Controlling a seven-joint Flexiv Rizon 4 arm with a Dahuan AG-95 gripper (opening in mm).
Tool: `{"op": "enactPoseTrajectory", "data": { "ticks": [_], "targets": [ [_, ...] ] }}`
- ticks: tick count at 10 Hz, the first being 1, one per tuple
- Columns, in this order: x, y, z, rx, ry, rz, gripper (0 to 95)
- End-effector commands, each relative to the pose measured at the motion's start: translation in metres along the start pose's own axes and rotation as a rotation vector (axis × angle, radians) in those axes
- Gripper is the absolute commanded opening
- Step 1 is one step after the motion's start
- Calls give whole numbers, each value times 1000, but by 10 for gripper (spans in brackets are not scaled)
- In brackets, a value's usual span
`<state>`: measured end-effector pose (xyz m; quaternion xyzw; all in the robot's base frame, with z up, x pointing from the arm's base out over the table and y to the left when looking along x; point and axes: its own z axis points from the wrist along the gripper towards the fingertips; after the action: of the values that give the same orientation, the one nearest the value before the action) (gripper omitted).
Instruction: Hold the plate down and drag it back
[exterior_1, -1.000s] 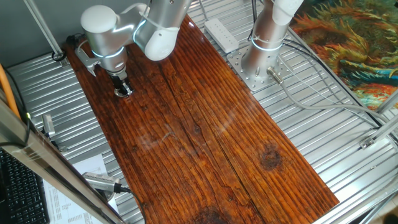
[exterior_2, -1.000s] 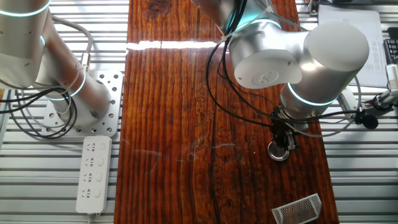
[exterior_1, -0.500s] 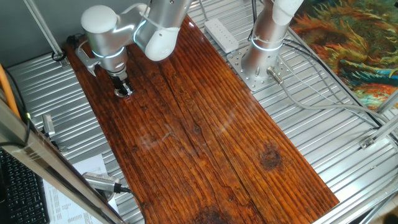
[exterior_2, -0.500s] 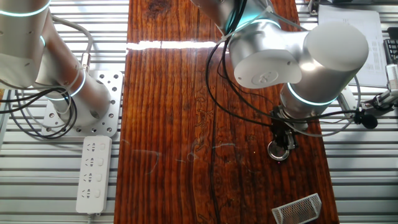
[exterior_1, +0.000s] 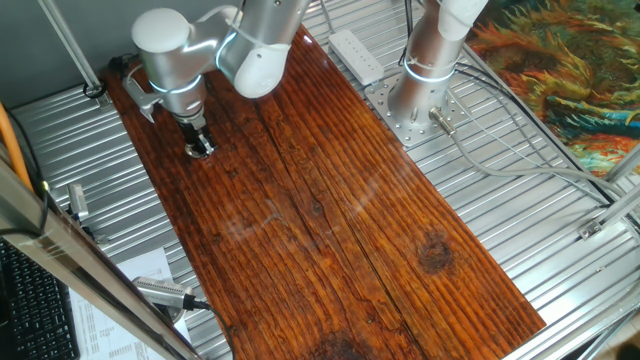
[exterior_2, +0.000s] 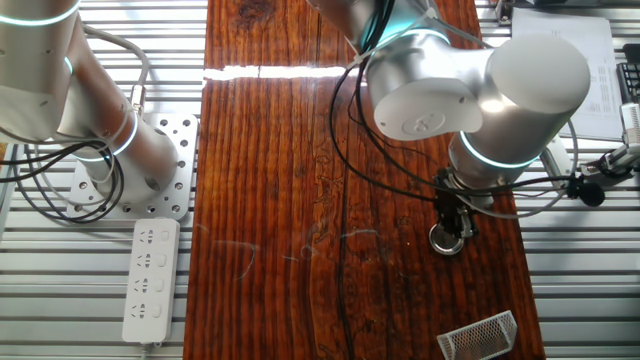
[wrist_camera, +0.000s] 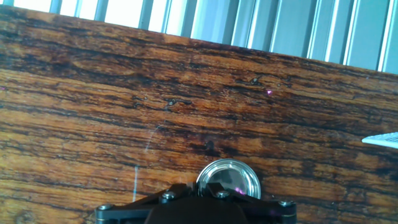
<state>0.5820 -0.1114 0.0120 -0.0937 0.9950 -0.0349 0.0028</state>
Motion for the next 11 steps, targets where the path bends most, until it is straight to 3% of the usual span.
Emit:
{"op": "enactPoseTrajectory", "data": {
  "ticks": [1,11],
  "targets": [
    [1,2,1,5,0,2,0],
    [2,15,-2,-1,-5,23,0]
  ]
}}
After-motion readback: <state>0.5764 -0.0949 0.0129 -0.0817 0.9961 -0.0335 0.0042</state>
